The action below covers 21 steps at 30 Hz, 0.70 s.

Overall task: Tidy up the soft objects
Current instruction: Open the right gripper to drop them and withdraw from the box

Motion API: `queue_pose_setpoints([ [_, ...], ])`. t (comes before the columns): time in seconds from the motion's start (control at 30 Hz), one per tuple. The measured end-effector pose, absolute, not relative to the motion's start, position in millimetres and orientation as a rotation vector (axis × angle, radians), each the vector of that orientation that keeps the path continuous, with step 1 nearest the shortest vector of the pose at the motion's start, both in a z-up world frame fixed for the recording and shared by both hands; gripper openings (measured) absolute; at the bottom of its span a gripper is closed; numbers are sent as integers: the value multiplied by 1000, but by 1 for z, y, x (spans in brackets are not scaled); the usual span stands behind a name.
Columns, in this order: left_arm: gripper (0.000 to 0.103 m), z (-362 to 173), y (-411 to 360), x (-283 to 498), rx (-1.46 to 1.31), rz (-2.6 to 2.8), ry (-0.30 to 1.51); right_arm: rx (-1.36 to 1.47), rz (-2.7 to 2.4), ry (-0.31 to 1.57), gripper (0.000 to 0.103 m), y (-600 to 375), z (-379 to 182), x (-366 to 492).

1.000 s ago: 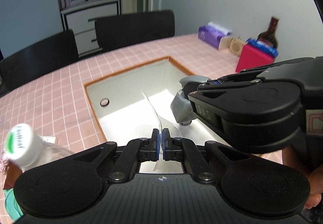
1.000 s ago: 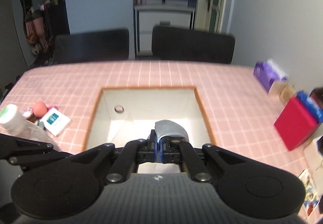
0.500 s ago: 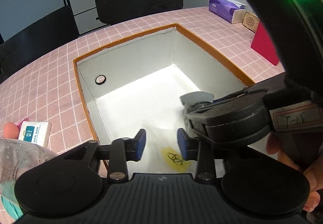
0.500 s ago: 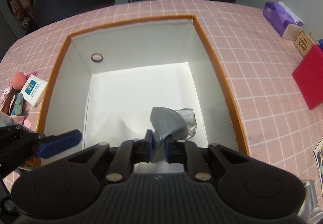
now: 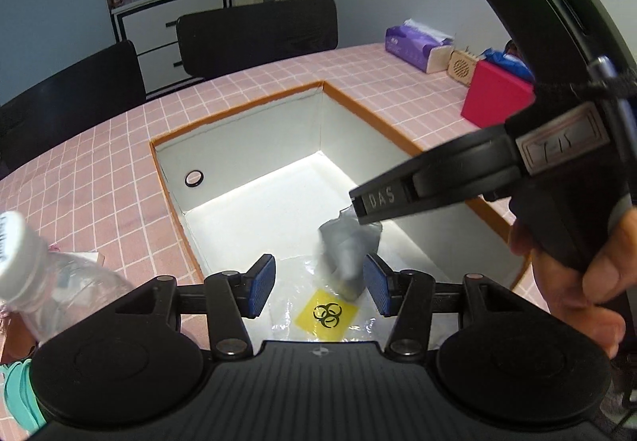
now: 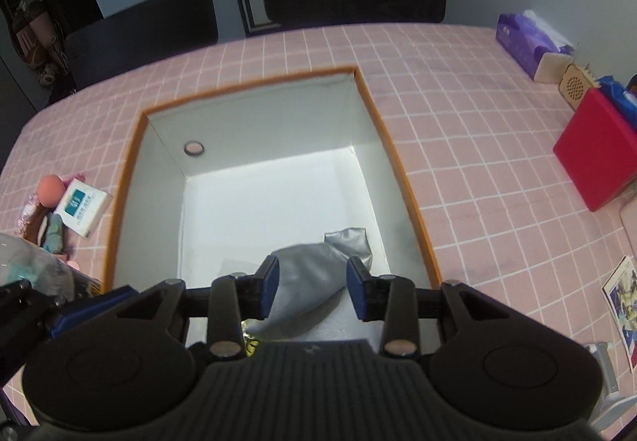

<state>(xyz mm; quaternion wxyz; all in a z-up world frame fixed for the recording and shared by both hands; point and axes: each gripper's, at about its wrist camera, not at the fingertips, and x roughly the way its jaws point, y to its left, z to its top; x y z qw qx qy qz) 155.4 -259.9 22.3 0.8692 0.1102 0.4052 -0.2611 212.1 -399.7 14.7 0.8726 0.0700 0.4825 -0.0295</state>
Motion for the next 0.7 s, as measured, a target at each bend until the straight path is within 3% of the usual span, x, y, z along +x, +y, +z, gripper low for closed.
queue_pose_setpoints([
  [0.47,59,72,-182,82,148,-647,661,81,-73,747,51,-343,79,121],
  [0.7,59,74,-137,54,98,-630,605,51,-63,637,64,-306,82,68],
])
